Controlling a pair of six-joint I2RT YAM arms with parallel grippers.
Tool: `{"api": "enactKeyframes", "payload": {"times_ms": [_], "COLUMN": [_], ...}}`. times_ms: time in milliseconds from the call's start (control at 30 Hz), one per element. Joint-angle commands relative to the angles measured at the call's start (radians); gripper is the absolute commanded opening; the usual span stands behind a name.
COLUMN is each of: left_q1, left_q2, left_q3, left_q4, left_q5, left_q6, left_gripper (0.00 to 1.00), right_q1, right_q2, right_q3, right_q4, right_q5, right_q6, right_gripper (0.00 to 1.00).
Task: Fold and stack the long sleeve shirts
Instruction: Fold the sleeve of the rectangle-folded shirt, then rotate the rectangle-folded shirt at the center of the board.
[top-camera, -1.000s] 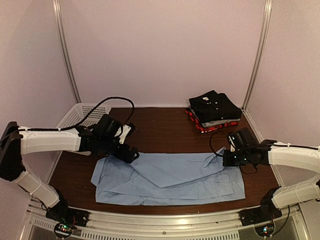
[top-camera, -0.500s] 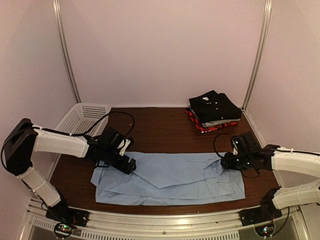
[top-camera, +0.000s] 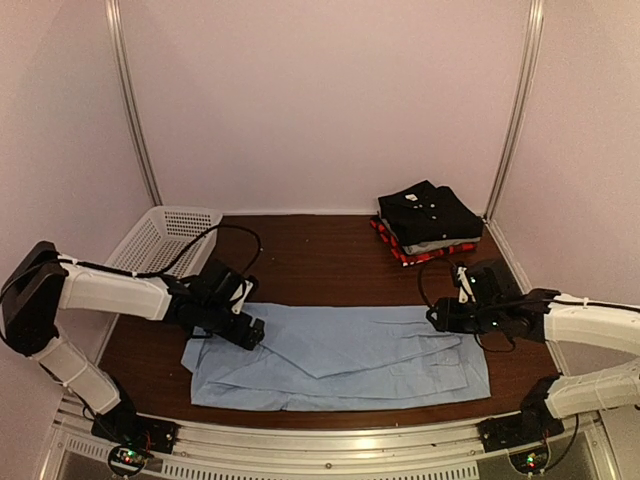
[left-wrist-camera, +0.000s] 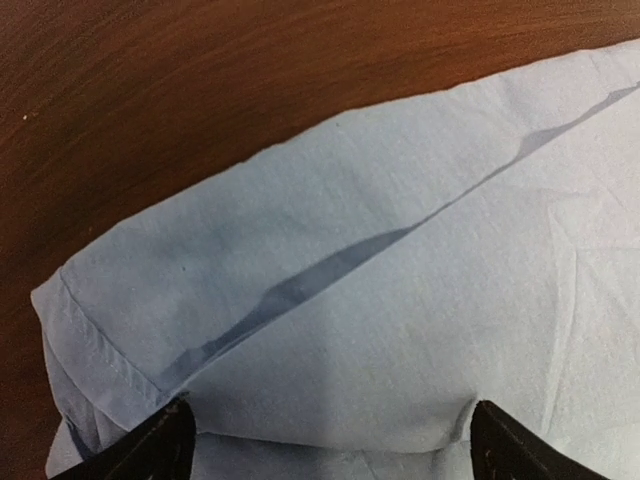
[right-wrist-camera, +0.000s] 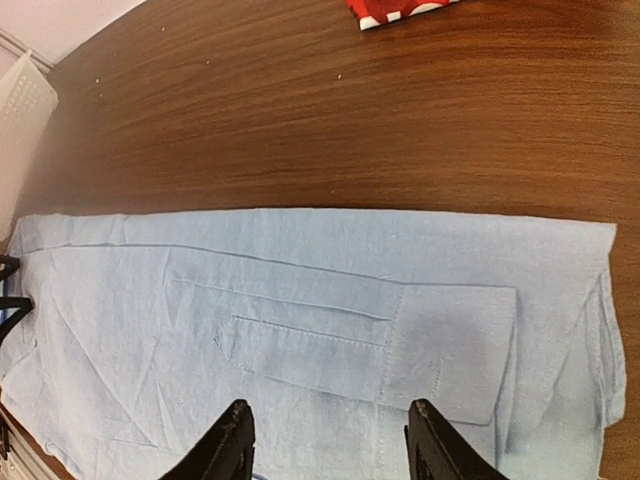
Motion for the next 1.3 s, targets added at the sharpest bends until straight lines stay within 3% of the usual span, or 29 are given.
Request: {"api": "enactKeyframes", "payload": {"times_ms": [0,167,333,533,667,933,1100,1267], "left_q1": [0.007,0.006,0.007,0.006,0.006,0.021,0.106,0.163], "left_q2": [-0.069,-0.172,-0.217,-0.236,-0.195,0.057,0.248,0.437], "left_q3": [0.030,0.009,-0.054,-0.222,-0.235,-0.042,0.134,0.419], "left_q4": [0.049,0.022,-0.038,0.045,0.061,0.042,0.036,0.026], "left_q5": [-0.014,-0.017,0.126,0.310,0.304,0.179,0.130,0.086], "left_q6": [-0.016,-0.061,-0.157,-0.288,-0.302,-0.211,-0.118,0.011], "left_gripper": [0.98,0.98,0.98,0.93,0.90,0.85,0.84,0.85], "right_q1": [0.012,0.029,0.045,0.045,0.044,0.045,0.046,0.053], "right_q2": [0.131,0.262,0.327,0.356,0.362,0.328,0.283,0.250], "right_q3": [0.050,0.058,0.035,0.015,0.004,-0.066,-0.096,-0.115], "right_q4": [0.109,0.153,0.182,0.165,0.119,0.128,0.115,0.150], "right_q5": [-0.063,-0.115,-0.149,-0.117,-0.085,-0.110,-0.087,-0.104], "right_q6": [-0.060,-0.099,-0.121,-0.112,-0.085,-0.024,-0.004,0.047], "right_gripper": [0.53,0.52,0.52,0.53,0.53,0.53,0.53,0.54]}}
